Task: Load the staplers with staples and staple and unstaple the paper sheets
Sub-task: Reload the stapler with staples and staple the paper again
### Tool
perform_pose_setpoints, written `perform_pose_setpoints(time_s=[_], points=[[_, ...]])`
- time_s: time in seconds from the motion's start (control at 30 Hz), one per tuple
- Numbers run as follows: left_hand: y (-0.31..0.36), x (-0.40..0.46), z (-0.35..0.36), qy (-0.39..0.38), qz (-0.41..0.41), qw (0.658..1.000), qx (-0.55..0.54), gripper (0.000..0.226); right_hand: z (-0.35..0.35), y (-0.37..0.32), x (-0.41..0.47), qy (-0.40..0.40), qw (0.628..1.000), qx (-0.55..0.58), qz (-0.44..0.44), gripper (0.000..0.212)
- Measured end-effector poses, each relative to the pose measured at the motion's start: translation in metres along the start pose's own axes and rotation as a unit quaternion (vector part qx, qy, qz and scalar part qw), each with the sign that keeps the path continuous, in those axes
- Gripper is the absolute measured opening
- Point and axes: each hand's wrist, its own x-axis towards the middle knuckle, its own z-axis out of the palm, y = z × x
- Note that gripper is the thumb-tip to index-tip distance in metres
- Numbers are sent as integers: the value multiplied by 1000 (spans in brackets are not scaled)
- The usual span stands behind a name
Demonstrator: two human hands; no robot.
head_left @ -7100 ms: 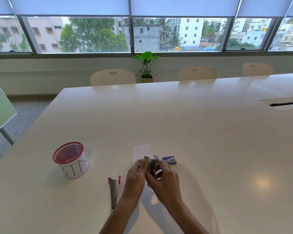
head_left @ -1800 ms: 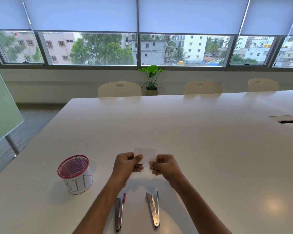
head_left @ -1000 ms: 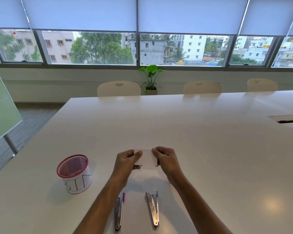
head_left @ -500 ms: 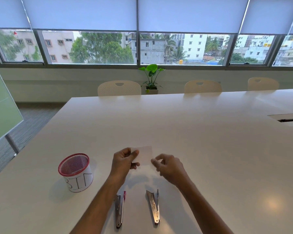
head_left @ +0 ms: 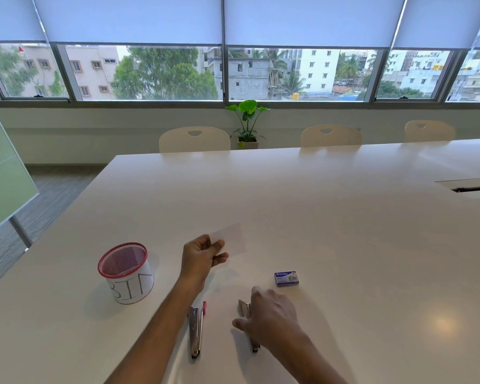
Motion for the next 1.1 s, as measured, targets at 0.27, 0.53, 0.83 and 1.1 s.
perform_pose_setpoints(time_s=[0.27, 0.53, 0.83, 1.1], points=[[5, -9, 0, 10, 11, 1000, -8, 12, 14, -1, -9, 75, 995, 60, -19, 28], [7, -20, 4, -7, 7, 1000, 0, 18, -1, 14, -1, 75, 935, 346, 1, 29], [9, -29, 6, -42, 15, 999, 30, 14, -27, 27, 9, 68, 755, 652, -1, 32], [12, -32, 11, -49, 49, 990, 124, 19, -76, 42, 31, 172, 904, 379, -96, 36]])
